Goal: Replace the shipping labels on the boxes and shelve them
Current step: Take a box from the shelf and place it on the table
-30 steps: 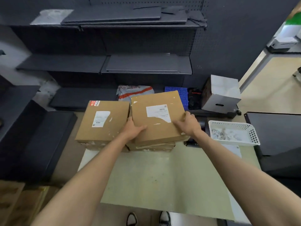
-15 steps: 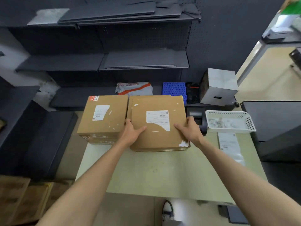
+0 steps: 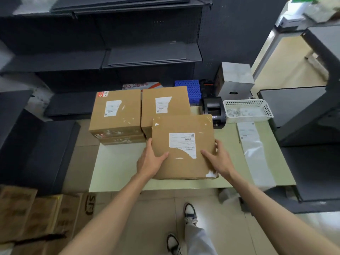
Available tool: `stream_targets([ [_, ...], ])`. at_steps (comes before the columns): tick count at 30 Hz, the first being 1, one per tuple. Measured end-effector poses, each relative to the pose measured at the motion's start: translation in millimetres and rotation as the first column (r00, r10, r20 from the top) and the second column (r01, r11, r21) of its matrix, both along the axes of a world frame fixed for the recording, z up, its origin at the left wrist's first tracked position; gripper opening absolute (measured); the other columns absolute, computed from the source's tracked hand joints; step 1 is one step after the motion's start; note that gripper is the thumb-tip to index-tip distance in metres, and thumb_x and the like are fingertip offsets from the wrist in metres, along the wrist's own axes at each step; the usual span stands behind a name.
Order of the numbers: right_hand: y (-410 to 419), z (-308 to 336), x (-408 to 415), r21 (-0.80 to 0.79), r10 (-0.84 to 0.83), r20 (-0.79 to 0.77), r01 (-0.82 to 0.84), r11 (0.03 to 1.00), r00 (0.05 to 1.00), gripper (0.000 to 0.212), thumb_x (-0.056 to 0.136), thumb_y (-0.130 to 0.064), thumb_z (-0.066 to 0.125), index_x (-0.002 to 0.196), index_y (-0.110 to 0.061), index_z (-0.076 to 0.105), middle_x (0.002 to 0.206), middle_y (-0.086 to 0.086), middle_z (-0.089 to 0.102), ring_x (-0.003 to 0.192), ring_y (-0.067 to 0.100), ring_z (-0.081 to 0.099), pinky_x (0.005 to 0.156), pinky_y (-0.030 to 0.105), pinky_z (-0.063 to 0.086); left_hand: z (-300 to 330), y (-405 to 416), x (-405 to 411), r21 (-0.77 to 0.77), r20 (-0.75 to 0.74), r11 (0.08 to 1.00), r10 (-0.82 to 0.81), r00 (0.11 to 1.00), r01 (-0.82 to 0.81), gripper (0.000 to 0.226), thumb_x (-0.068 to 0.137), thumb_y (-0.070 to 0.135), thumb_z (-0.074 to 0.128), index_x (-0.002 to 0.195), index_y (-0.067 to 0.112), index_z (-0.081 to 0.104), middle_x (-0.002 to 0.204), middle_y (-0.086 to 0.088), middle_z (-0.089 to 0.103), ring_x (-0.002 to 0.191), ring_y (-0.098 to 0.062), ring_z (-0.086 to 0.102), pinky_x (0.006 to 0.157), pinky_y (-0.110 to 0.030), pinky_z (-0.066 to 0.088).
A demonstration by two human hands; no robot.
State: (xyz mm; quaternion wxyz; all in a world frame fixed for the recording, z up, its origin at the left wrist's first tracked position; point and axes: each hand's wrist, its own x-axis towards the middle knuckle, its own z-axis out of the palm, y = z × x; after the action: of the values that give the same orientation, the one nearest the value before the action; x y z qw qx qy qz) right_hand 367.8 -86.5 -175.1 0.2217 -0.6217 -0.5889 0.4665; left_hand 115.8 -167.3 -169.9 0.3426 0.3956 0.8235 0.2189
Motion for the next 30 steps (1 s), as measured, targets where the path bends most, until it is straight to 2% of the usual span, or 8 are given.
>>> stream_targets([
  [6, -32, -13, 12, -0.019, -0.001, 0.035, 0.001, 1.000, 0.999, 0.072, 0.083, -0.039, 0.074, 0.142, -0.021, 0.037, 0.138, 0.002, 0.053, 0.117, 0.020, 0.057, 0.097, 0.048, 0.051, -19, -35, 11, -0.028, 0.045, 1.000, 0.004, 0.999, -0.003, 0.097, 0.080, 0.068, 0.068, 0.156, 0.038, 0.015, 0.155, 0.007, 0.044, 0.135, -0.025, 0.049, 0.106, -0.046, 0.043],
  [12, -35, -32, 16, -0.071, -0.012, 0.049, 0.015, 0.997, 0.999, 0.072, 0.084, -0.038, 0.074, 0.142, -0.019, 0.037, 0.138, 0.004, 0.053, 0.117, 0.022, 0.057, 0.097, 0.048, 0.051, -36, -33, 13, -0.067, 0.098, 0.998, -0.002, 0.995, 0.009, 0.098, 0.077, 0.070, 0.068, 0.154, 0.041, 0.015, 0.152, 0.008, 0.046, 0.132, -0.024, 0.051, 0.106, -0.048, 0.044],
  [18, -16, -51, 25, -0.133, -0.008, 0.044, 0.013, 0.991, 0.999, 0.067, 0.084, -0.034, 0.074, 0.140, -0.022, 0.039, 0.129, -0.002, 0.055, 0.107, 0.018, 0.060, 0.093, 0.044, 0.053, -60, -20, 21, -0.121, 0.138, 0.992, -0.005, 0.990, 0.022, 0.096, 0.084, 0.058, 0.071, 0.158, 0.038, 0.012, 0.154, 0.005, 0.044, 0.134, -0.024, 0.050, 0.107, -0.044, 0.044],
  [27, 28, -95, 32, -0.194, 0.043, 0.050, -0.033, 0.980, 0.998, 0.069, 0.084, -0.034, 0.074, 0.141, -0.021, 0.037, 0.135, 0.004, 0.055, 0.108, 0.021, 0.061, 0.093, 0.047, 0.054, -103, 15, 24, -0.175, 0.239, 0.985, 0.053, 0.970, -0.011, 0.099, 0.075, 0.062, 0.074, 0.153, 0.046, 0.016, 0.150, 0.006, 0.048, 0.127, -0.022, 0.055, 0.103, -0.050, 0.050],
  [30, 39, -109, 33, -0.207, 0.044, 0.044, -0.034, 0.978, 0.998, 0.070, 0.086, -0.031, 0.073, 0.143, -0.020, 0.036, 0.137, 0.005, 0.054, 0.110, 0.022, 0.060, 0.094, 0.047, 0.053, -119, 23, 24, -0.172, 0.245, 0.985, 0.063, 0.967, -0.021, 0.096, 0.079, 0.055, 0.077, 0.154, 0.043, 0.018, 0.150, 0.005, 0.049, 0.127, -0.022, 0.055, 0.104, -0.050, 0.050],
])
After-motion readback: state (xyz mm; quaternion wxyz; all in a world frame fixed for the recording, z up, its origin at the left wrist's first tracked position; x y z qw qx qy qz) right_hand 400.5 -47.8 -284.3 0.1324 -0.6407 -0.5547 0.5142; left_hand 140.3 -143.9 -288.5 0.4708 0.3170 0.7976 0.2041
